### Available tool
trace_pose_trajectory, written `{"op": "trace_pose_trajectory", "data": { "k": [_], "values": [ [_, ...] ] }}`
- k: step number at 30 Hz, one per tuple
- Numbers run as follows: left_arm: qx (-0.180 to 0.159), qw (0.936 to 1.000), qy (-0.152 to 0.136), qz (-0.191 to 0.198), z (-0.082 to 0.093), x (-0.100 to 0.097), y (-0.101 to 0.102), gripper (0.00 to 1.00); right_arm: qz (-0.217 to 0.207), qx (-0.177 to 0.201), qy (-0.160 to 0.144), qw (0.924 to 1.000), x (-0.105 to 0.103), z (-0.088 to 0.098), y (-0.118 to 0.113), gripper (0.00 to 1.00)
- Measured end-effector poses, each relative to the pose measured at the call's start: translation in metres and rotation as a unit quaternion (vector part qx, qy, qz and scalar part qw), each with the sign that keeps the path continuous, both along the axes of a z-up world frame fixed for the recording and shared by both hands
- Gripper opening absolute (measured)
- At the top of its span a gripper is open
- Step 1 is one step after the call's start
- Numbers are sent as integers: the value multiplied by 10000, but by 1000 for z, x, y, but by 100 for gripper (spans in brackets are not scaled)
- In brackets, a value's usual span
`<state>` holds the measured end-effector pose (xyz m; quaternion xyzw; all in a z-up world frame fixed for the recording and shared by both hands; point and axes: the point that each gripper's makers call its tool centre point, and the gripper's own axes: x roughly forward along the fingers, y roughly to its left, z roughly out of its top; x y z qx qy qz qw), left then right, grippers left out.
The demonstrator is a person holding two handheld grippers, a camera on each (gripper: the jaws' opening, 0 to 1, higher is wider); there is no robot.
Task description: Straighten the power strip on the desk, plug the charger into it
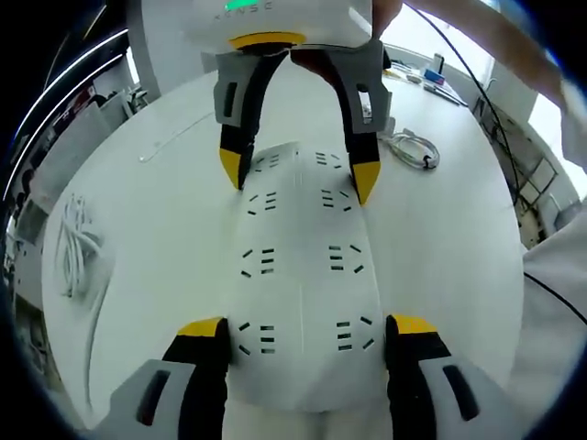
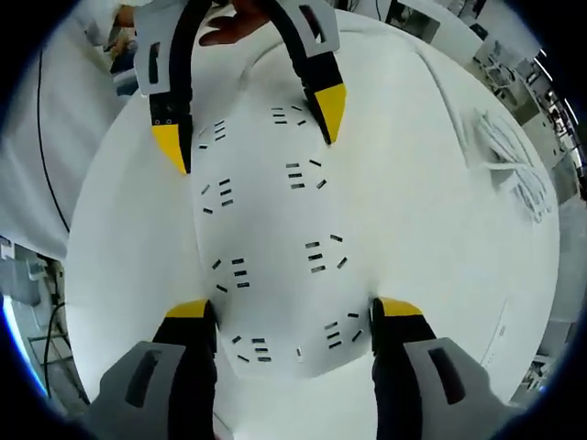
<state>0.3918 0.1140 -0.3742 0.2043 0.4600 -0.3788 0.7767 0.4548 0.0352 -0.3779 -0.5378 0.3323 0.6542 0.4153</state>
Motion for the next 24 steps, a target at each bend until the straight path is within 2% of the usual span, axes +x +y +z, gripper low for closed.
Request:
{"op": "trace_pose_trajectory", "data": {
  "k": [9,18,24],
  "values": [
    [-6,9998,-13,-196,0,1,-1,70,-226,-30,-10,9997,-2,0,-4,68],
    [-31,9981,-28,-621,-1,-2,-6,70,-684,5,-1,9977,-9,-1,-12,68],
    [67,9968,33,-793,-1,-2,-8,70,-1006,-70,-31,9949,-17,0,-18,68]
  ]
}}
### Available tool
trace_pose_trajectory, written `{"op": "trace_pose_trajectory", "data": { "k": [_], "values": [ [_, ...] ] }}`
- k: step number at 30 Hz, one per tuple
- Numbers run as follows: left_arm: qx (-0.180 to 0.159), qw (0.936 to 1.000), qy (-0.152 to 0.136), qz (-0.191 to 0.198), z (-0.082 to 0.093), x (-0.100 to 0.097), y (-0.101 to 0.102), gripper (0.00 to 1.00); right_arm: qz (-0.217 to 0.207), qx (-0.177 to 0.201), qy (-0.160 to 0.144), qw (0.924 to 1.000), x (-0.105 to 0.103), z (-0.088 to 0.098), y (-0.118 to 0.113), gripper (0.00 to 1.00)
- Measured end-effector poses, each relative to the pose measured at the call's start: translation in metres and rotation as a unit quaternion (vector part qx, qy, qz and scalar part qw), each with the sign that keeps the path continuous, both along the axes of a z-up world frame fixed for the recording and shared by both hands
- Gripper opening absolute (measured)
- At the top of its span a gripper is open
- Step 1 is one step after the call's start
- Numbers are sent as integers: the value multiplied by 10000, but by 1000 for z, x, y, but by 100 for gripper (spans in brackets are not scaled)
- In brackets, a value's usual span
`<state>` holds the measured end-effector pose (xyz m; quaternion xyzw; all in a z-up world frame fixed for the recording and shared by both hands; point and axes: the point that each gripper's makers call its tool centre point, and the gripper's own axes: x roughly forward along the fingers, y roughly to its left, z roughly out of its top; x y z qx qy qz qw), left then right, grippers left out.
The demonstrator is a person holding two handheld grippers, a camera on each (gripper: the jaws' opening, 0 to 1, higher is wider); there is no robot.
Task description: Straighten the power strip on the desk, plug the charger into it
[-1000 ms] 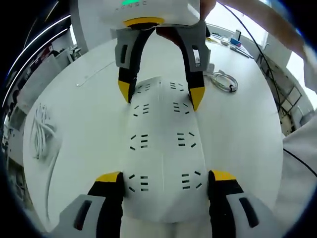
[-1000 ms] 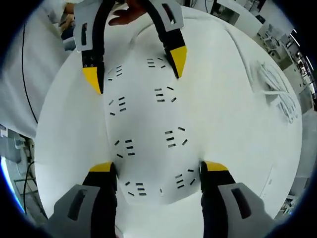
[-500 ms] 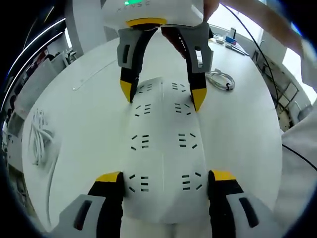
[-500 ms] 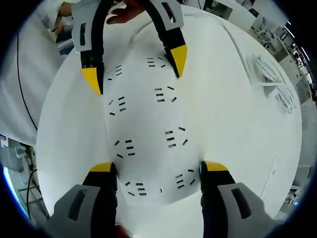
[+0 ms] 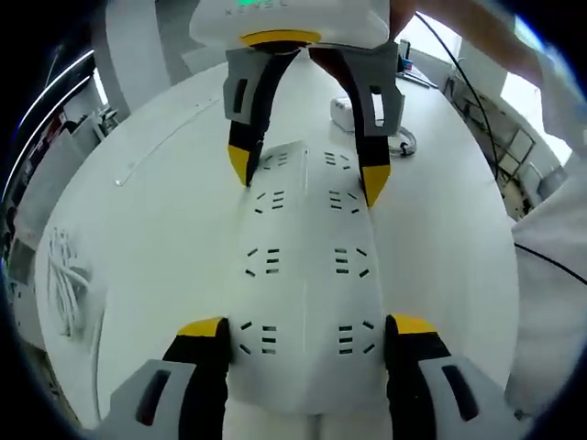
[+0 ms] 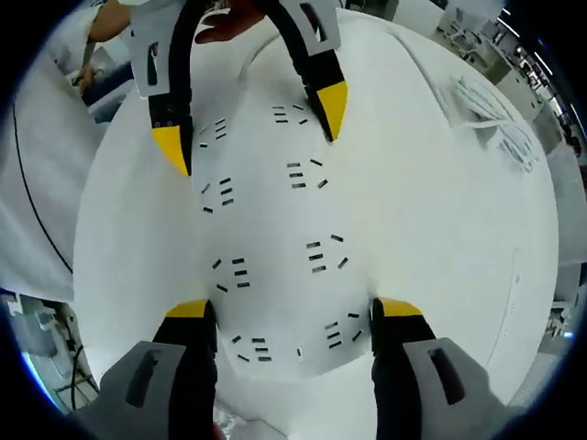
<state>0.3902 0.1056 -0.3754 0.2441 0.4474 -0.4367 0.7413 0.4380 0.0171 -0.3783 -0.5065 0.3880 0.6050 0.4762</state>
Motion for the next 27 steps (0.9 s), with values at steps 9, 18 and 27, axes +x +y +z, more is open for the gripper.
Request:
{"op": "trace_pose_trajectory", "data": {
  "k": [9,18,27],
  "values": [
    [-18,9998,-6,-210,-1,3,0,70,-350,11,2,9994,-7,0,-5,68],
    [62,9992,23,-404,-1,5,0,70,-661,51,1,9978,-16,1,-11,68],
    [224,9985,88,-488,0,6,-1,69,-371,164,94,9991,-14,2,-13,67]
  ]
}}
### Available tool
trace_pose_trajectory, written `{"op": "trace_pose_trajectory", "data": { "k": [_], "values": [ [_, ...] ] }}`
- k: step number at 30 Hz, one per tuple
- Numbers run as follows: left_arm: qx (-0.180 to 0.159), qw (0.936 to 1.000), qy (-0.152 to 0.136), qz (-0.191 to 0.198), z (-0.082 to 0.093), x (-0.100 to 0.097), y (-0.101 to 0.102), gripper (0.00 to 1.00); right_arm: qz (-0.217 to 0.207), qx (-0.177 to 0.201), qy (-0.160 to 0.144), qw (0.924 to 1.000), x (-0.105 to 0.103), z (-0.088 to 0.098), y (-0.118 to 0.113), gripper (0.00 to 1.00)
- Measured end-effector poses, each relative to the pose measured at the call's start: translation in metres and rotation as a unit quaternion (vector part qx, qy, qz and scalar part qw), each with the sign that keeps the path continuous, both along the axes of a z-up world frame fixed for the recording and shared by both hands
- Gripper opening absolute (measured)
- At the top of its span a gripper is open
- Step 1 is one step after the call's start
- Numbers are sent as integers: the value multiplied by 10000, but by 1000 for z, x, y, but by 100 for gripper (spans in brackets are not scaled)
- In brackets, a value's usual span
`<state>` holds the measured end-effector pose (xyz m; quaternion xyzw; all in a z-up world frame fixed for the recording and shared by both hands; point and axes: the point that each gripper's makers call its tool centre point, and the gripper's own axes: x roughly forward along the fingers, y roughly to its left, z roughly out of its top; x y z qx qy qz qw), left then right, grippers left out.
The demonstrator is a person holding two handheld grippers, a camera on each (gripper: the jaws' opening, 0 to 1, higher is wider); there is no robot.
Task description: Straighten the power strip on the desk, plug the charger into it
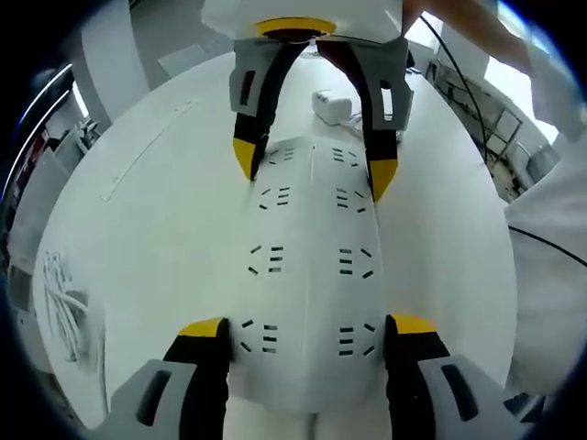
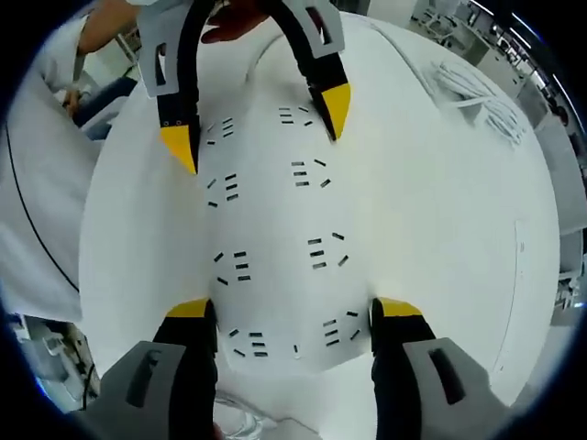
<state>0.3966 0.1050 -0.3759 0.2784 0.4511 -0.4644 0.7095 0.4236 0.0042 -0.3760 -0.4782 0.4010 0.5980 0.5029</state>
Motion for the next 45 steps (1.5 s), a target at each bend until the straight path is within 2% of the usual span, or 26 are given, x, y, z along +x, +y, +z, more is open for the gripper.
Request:
{"op": "trace_pose_trajectory", "data": {
  "k": [3,5,7,13,16,24,29,45],
  "values": [
    [89,9999,35,-55,0,0,0,69,80,19,44,10000,0,6,-2,68],
    [124,9999,47,-87,0,-1,1,69,418,64,-110,9990,4,9,2,70],
    [157,9998,58,-122,1,-2,1,69,855,53,-77,9963,1,6,5,69],
    [120,9998,39,-124,1,-4,2,69,1032,-177,-2,9945,-1,-3,4,68],
    [128,9998,41,-123,1,-5,1,69,1089,-229,-69,9938,1,-2,4,68],
    [131,9998,50,-146,2,-8,0,69,887,-234,-91,9957,0,0,1,65],
    [99,9997,40,-215,2,-8,-1,69,594,-228,-109,9979,4,0,0,65],
    [195,9964,61,-820,3,5,-2,69,-187,-171,-113,9996,-1,0,-8,64]
  ]
}}
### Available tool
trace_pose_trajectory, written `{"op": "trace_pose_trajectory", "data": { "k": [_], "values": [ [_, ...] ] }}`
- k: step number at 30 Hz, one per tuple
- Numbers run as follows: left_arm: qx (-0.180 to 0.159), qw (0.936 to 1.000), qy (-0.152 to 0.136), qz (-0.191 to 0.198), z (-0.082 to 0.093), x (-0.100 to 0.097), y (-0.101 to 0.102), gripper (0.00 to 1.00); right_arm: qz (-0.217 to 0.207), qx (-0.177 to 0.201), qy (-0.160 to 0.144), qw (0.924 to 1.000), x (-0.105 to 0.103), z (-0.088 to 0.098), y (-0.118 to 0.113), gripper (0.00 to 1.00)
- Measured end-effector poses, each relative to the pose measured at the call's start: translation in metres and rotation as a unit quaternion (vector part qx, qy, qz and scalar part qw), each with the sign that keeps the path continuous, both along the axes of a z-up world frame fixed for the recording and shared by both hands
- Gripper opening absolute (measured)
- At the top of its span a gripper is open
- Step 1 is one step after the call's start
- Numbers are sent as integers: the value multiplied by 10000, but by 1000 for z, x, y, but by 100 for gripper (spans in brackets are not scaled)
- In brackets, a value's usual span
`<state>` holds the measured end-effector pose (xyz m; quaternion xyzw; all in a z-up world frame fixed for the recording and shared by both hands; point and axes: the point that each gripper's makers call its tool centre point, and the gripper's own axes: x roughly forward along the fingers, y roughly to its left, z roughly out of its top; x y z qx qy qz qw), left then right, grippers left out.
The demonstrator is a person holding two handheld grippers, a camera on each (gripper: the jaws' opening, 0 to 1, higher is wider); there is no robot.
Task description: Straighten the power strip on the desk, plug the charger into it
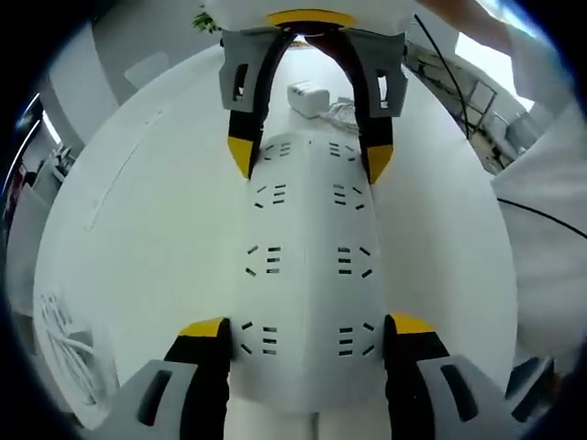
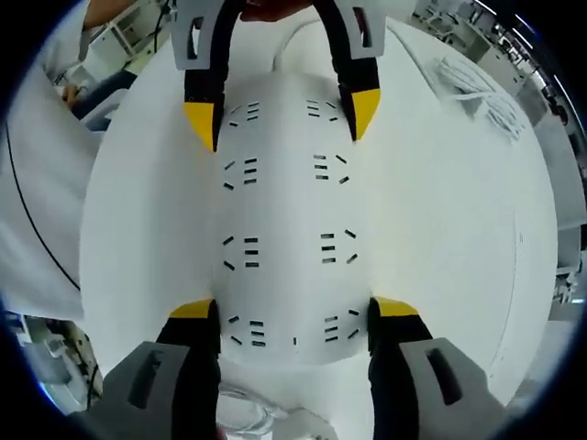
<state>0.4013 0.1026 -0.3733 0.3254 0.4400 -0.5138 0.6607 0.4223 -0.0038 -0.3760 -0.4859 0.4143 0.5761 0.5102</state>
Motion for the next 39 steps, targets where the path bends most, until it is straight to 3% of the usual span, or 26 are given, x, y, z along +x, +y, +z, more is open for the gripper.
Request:
{"op": "trace_pose_trajectory", "data": {
  "k": [12,21,25,29,31,34,37,38,39],
  "values": [
    [17,9993,5,-362,0,3,-2,69,-440,224,-38,9988,-6,1,-4,64],
    [54,9990,2,-452,-1,4,-2,69,-581,126,-29,9982,-9,1,-7,65],
    [60,9989,1,-457,-1,4,-1,69,-688,497,9,9964,-8,3,-3,66],
    [65,9989,2,-458,-1,4,-1,69,-1365,1068,135,9848,-5,9,-9,68],
    [96,9989,4,-460,-1,5,-2,69,-1830,1683,159,9685,-6,28,-15,70],
    [113,9989,6,-456,-1,3,-3,69,-2068,2727,-83,9396,-3,63,-24,70],
    [94,9989,9,-457,-2,6,-2,69,-2588,3497,-344,8997,8,87,-46,70],
    [104,9989,8,-453,-1,4,-3,69,-2831,3763,-486,8809,12,94,-56,70],
    [115,9989,8,-450,-1,3,-3,69,-2946,3970,-641,8669,14,96,-66,69]
  ]
}}
